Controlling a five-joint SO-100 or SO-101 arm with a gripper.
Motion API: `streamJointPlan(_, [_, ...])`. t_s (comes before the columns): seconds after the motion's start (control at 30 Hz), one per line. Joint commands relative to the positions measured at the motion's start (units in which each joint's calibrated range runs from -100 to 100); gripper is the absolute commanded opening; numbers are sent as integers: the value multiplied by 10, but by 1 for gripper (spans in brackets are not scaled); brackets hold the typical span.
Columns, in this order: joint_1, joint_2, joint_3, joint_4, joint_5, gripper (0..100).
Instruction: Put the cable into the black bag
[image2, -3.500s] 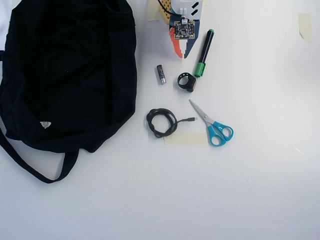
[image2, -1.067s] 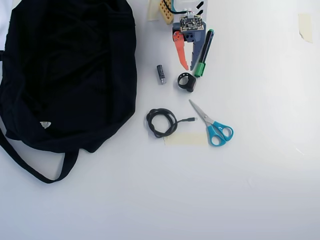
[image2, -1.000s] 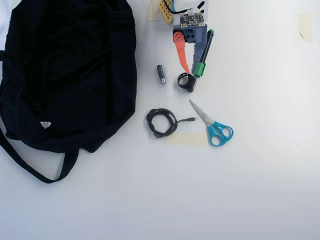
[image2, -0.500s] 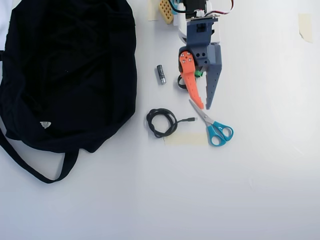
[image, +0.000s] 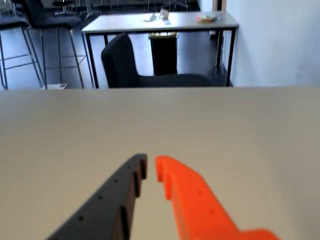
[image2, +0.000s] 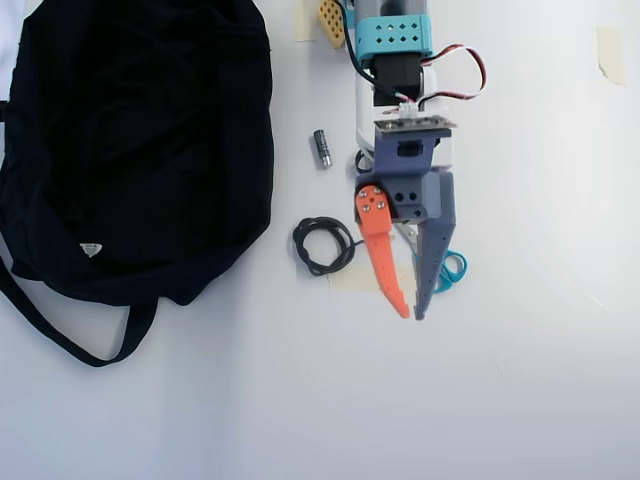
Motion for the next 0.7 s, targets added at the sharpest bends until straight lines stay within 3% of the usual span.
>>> streamJointPlan(0.0, [8, 8, -49, 19, 4, 2])
streamJointPlan(0.57, [14, -19, -19, 21, -2, 2])
streamJointPlan(0.67, [5, -34, -16, 103, -1, 2])
